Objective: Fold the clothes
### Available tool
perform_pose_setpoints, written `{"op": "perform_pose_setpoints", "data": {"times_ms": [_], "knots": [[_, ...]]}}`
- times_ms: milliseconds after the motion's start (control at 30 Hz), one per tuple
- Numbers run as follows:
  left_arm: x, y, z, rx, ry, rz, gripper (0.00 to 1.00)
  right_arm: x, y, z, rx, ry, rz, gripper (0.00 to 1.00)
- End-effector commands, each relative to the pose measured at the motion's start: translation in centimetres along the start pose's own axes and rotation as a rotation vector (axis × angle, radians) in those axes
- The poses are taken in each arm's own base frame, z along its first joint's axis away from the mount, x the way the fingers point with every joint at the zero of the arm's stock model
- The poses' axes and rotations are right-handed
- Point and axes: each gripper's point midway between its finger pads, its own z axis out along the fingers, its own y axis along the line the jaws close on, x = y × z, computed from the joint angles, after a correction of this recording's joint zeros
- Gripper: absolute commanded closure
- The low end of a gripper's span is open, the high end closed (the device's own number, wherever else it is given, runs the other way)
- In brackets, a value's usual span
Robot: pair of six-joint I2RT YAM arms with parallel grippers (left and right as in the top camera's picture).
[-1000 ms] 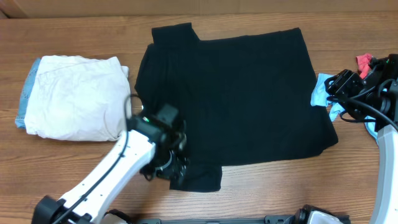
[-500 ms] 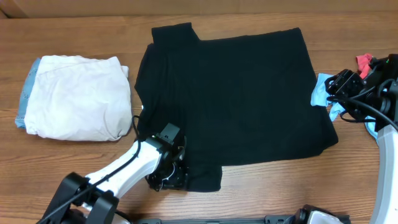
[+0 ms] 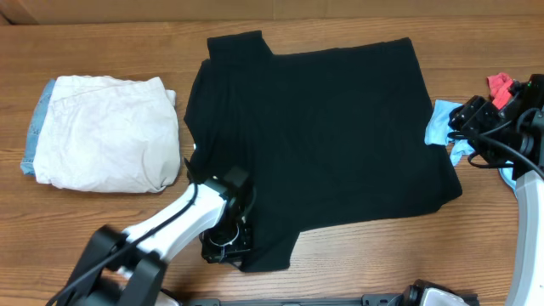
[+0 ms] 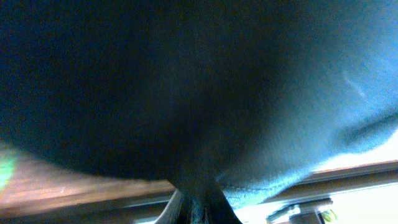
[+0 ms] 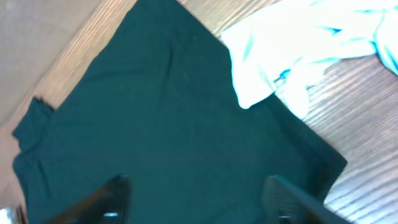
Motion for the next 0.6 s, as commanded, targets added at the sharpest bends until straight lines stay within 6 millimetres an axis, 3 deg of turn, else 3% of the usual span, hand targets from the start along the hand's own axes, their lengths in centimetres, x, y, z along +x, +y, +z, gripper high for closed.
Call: {"op": "perform_pose_setpoints", "data": {"times_ms": [0,133,267,333,567], "knots": [[-0.9,-1.0,-5.0,-0.005,-0.167,0.128,0.96,-0.5,-0.6,-0.3,0.036,-0.023,0.002,0.20],[-1.2,-0.1,-7.9,-0.039,-0.249,0.142,0.96,0.3,-3.0,1.1,0.140,0.039,0.073,0.21],[-1.6,0.0,-8.3,-0.029,-0.265,0.135,0.96,2.0,-7.2,3.7,0.249,0.197,0.199,0.21],[-1.7,-0.1,-8.4,-0.026,-0.271,0.137,0.96,3.5,-10.2,5.0,0.325,0.309,0.254,0.19],[-2.6,-0.8,-8.6,-0.001,-0.309,0.135,0.96,9.5,-16.4,9.3,0.455,0.529,0.398,0.21]]}}
